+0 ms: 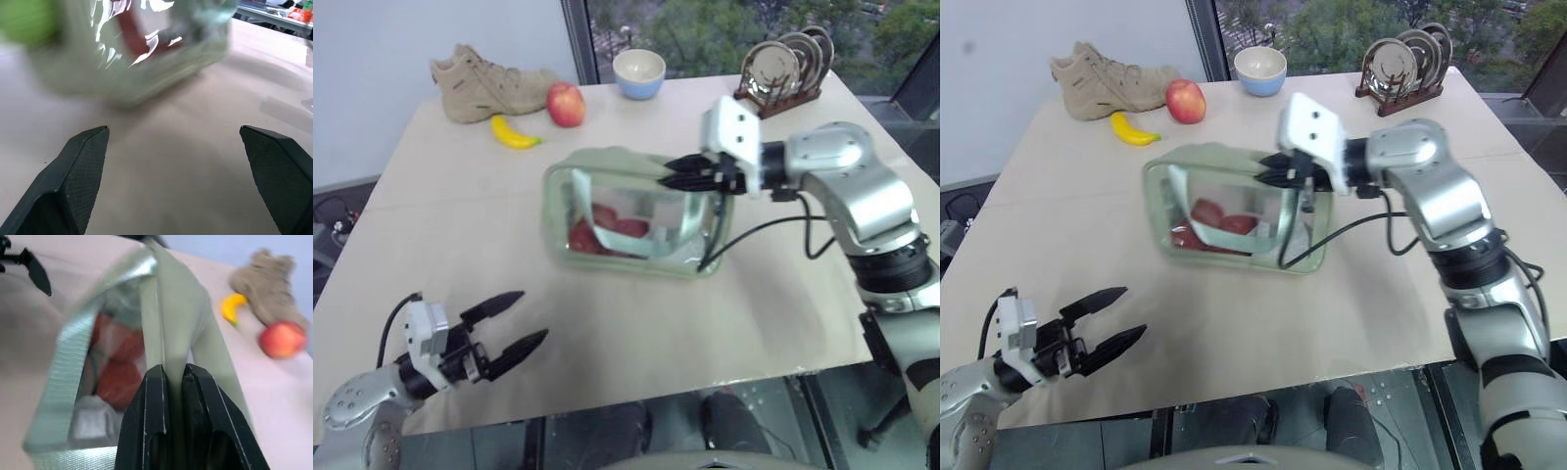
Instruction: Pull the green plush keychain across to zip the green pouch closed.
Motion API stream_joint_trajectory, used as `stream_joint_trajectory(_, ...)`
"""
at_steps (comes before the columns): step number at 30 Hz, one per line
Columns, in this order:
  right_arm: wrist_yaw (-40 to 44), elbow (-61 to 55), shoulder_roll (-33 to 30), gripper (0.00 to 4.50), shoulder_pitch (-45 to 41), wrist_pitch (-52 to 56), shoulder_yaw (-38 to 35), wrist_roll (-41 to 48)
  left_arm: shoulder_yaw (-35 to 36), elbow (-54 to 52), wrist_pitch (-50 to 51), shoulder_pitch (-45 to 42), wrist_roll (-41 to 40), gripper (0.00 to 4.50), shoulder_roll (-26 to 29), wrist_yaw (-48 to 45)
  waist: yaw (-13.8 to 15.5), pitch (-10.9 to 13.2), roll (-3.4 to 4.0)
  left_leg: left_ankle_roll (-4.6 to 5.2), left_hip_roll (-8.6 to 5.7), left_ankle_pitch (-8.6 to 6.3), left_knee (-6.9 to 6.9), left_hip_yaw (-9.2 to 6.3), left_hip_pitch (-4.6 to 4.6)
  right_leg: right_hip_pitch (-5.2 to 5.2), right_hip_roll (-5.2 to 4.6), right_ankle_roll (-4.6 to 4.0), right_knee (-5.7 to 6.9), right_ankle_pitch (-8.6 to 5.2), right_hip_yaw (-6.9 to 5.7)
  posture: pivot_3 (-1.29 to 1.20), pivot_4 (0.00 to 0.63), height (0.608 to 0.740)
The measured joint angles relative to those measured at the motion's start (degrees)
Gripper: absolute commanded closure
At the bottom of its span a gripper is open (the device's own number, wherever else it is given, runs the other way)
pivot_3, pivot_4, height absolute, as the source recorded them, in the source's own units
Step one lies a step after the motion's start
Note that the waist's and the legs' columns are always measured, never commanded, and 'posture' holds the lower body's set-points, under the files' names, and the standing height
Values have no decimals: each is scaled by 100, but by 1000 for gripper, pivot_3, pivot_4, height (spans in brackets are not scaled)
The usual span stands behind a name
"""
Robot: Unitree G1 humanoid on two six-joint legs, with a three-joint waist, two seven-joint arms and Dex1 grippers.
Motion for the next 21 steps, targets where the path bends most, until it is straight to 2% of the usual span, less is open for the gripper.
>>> stream_joint_trajectory(7,227,126,-691,4446,574,-1379,-349,-307,-224,15,166,-511,-5,0,-121,309,-15,0,1,0,4,0,-2,13,0,-1,1,0,-4,0,11,0,150,740)
stream_joint_trajectory(14,191,-245,-1029,4446,1822,-2825,-416,-745,-684,-14,490,-968,128,0,-391,926,16,-4,-5,0,3,0,10,11,4,5,1,1,2,1,8,0,150,740)
stream_joint_trajectory(21,-41,-477,-1027,4446,2032,-2635,-469,-775,-1449,-165,742,-1614,778,0,-691,1874,88,-4,-5,-2,3,-1,56,18,6,8,6,-3,51,3,17,0,150,740)
